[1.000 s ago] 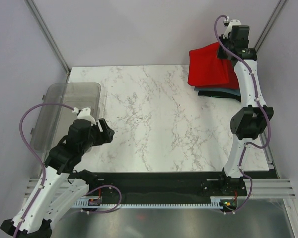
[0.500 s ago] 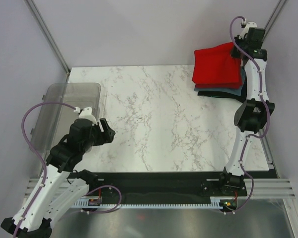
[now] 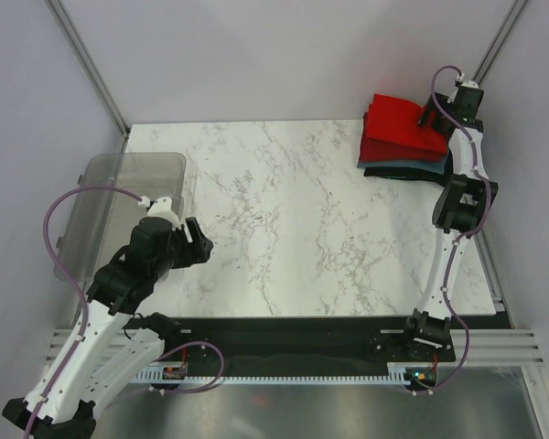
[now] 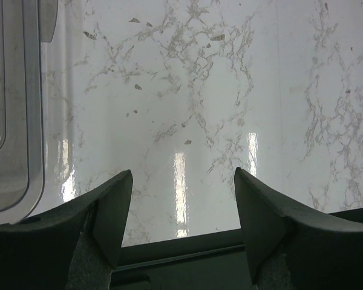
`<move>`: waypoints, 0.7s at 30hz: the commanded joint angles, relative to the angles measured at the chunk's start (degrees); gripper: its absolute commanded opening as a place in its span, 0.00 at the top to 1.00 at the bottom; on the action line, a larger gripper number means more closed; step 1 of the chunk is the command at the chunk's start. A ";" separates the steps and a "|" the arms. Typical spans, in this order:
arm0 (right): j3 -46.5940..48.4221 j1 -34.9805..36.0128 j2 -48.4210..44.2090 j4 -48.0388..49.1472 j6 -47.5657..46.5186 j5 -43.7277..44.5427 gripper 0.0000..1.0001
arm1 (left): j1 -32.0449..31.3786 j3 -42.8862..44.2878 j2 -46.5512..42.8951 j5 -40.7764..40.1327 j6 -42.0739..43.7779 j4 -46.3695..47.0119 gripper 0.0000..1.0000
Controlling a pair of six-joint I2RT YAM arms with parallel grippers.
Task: Fold and stack the t-shirts
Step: Neatly place the folded tshirt to the corner, then reset both grippers
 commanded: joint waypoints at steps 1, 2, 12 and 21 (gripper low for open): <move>-2.17 0.50 -8.30 6.12 2.36 12.05 0.02 | 0.36 0.33 -0.63 0.14 -0.45 2.29 0.25; -4.88 0.32 -9.97 7.10 2.71 14.18 0.02 | 0.27 0.33 -0.80 0.14 -0.45 2.29 0.25; -19.40 -2.58 -34.47 9.39 14.92 35.92 0.02 | 1.50 0.33 -2.56 0.23 -0.45 2.29 0.25; -33.81 -2.59 -56.89 6.06 26.35 16.61 0.02 | 1.68 0.15 -5.37 0.84 -0.27 2.55 0.23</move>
